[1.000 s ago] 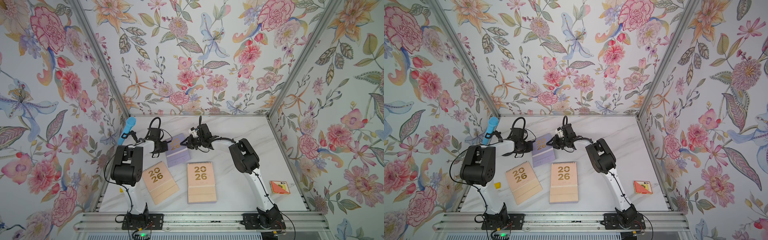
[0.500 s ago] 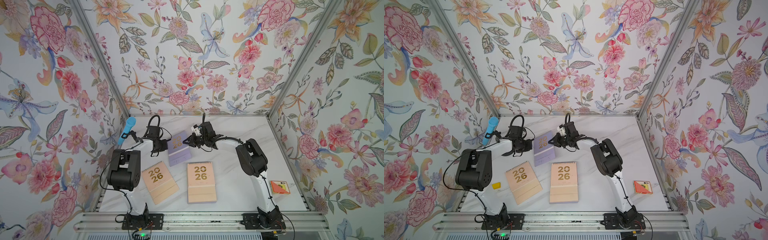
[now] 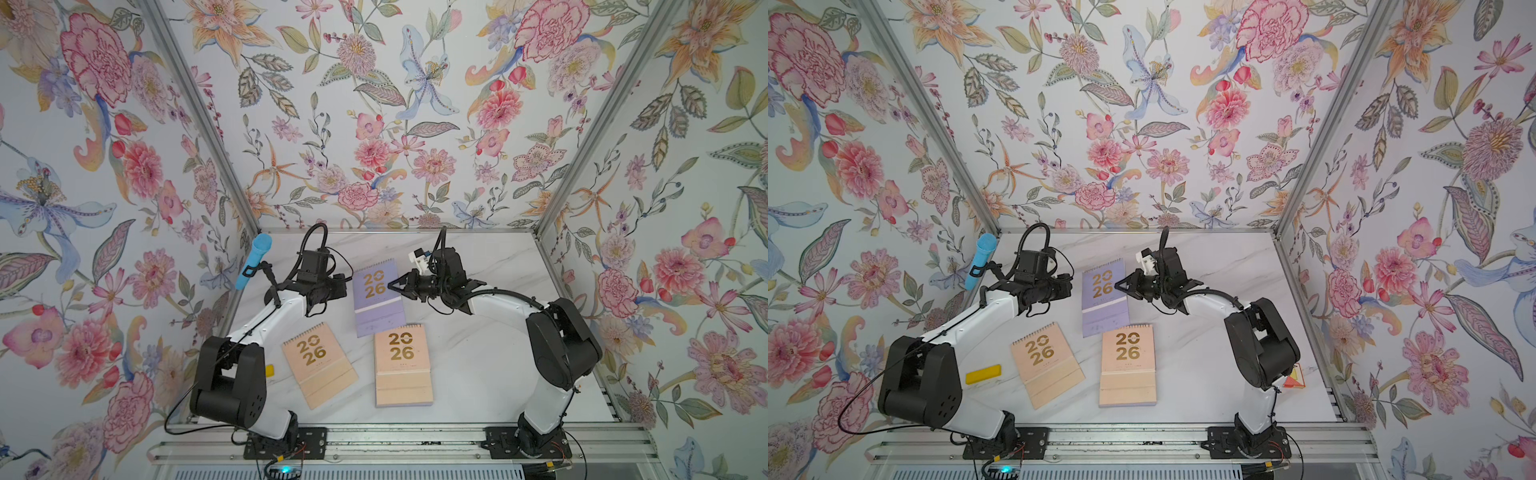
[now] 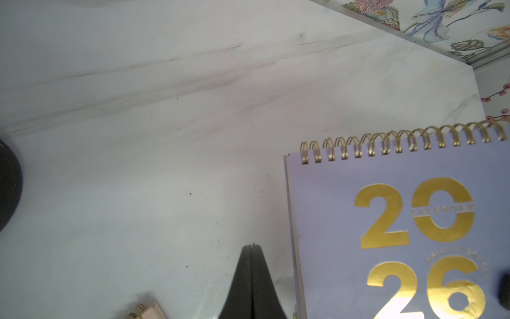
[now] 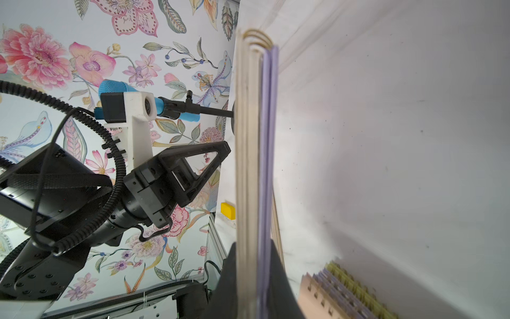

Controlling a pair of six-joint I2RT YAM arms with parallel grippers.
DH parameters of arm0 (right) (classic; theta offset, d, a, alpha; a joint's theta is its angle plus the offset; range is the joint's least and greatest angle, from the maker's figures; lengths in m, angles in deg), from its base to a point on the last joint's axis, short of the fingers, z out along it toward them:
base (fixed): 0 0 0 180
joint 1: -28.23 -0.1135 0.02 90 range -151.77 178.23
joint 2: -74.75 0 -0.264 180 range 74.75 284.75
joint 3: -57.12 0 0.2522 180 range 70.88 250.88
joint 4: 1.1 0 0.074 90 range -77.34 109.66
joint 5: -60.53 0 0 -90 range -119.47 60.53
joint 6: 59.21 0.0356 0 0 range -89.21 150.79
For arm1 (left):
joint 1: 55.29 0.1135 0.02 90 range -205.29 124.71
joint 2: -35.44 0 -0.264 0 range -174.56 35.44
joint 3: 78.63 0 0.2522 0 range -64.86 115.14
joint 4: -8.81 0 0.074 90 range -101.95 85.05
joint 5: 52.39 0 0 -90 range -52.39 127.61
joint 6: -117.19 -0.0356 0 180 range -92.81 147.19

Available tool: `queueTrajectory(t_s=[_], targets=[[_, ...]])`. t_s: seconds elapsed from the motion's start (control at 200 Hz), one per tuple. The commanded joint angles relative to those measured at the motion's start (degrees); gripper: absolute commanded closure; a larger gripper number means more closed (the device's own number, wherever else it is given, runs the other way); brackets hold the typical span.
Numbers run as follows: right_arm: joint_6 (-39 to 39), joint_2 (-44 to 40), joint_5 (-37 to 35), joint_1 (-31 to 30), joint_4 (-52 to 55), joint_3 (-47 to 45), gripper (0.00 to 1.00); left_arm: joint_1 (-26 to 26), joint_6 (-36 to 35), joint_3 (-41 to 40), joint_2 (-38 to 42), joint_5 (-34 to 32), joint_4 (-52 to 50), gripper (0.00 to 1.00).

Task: Stack the calendars
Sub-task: Pick up the calendar at the center of the board, then place the calendar at the calendar.

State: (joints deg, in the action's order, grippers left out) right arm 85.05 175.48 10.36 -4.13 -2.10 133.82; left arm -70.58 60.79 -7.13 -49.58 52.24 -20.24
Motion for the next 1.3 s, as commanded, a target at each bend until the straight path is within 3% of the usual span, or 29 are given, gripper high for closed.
queueTrajectory(t_s=[0.0,0.35,0.59,0.856,1.296], targets=[[0.15,-7.1,-0.23,0.19,-4.46,-6.03,0.98,-2.57,3.95,-3.51,3.3,-0.56,1.54,1.0],[2.09,-27.35,-3.03,-0.28,-5.36,-27.52,0.98,-11.53,11.19,-14.54,10.64,-2.39,8.08,1.0],[4.49,-37.77,-5.24,-1.86,-6.14,-36.47,0.98,-17.44,15.11,-20.53,12.15,-3.78,12.65,1.0],[6.72,-38.84,-6.32,-4.36,-10.41,-40.34,0.98,-21.3,16.98,-23.28,11.21,-4.85,15.09,1.0],[9.28,-35.07,-8.11,-7.28,-17.47,-42.55,0.98,-21.72,16.67,-26.04,10.77,-5.71,15.4,1.0]])
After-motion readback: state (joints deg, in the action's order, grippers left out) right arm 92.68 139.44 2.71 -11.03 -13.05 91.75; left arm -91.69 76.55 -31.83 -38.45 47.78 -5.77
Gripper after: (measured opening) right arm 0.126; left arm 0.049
